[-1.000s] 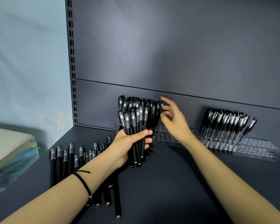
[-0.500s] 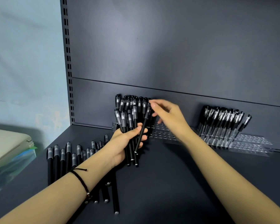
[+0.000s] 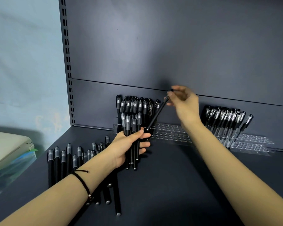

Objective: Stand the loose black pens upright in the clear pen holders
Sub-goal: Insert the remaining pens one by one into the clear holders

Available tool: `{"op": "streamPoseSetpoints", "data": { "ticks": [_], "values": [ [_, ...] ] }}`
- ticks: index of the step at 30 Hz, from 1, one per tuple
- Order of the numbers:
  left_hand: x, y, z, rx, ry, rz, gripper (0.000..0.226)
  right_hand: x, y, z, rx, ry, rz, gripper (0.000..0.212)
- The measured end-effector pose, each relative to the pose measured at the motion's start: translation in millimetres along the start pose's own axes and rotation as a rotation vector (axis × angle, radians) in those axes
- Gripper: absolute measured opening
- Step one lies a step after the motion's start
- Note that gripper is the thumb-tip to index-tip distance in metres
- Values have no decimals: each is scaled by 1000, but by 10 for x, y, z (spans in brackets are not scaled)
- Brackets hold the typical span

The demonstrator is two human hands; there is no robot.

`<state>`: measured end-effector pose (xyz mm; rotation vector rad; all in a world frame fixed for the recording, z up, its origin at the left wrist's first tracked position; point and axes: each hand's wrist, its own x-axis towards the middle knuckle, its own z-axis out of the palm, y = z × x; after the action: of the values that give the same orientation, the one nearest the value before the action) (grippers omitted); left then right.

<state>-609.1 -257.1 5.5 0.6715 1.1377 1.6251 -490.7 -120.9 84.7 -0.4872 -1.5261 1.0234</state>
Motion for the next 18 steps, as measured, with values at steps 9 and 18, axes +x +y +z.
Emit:
{"op": "streamPoseSetpoints", "data": {
  "ticks": [9, 18],
  "values": [
    [23, -14, -17, 94, -12, 12, 25, 57, 106, -12, -244, -30, -182, 27],
    [28, -18, -17, 17, -21, -2, 20, -55, 391, -17, -471, -211, -104, 17]
  ]
}}
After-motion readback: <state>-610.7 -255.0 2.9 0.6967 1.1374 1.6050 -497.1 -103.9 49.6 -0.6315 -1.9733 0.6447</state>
